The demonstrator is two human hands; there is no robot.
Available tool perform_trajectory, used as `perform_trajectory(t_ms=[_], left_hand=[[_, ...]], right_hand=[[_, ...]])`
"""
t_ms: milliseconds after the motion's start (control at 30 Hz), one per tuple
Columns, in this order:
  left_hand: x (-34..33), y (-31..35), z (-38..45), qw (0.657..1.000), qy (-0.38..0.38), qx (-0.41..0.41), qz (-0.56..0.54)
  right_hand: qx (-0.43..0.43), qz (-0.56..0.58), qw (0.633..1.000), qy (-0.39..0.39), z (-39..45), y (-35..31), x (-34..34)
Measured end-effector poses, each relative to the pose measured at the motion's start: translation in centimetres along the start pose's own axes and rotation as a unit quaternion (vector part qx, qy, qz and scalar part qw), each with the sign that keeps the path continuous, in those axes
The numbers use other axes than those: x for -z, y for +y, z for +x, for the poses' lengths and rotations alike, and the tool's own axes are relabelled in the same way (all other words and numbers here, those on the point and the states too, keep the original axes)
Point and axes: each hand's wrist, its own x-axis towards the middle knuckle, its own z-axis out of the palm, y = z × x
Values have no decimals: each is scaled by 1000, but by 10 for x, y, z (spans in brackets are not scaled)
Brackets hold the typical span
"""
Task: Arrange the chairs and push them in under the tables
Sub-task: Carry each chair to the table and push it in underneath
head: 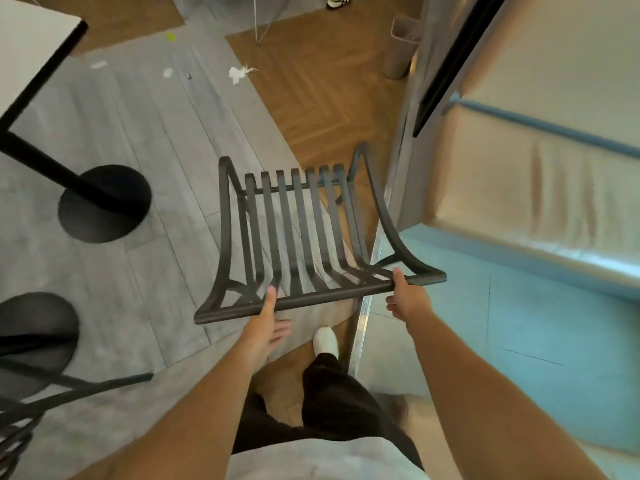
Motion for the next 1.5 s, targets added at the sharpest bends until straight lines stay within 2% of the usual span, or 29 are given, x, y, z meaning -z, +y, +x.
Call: perform_trajectory(t_ms=[67, 167, 333, 467, 633, 800, 1000, 1133, 1367, 1500], left_hand=[[-8, -3, 3, 986, 12, 26, -163], [-17, 7, 10, 937, 33, 42, -344], [-32, 30, 5, 840, 76, 44, -535], [-34, 34, 8, 829, 101, 53, -548], [-29, 35, 13, 834, 112, 67, -537], [-20, 31, 16, 823, 124, 65, -551], [-5, 17, 14, 784, 151, 55, -599], [13, 7, 13, 757, 168, 55, -630], [50, -10, 5, 736, 182, 66, -649], [66, -14, 6, 705, 195, 56, -679]], right_hand=[[-42, 66, 997, -11, 7, -5, 5], [-86, 151, 985, -19, 12, -10, 8], [-156, 281, 947, 0, 14, -19, 3], [-198, 321, 926, 19, 15, -29, 0], [-208, 305, 929, 21, 18, -37, -4], [-189, 282, 941, 3, 17, -53, -15], [-128, 219, 967, -29, 15, -71, -43], [-92, 199, 974, -58, 10, -85, -69], [-55, 136, 985, -91, -9, -102, -119], [-34, 128, 986, -97, -16, -112, -146]])
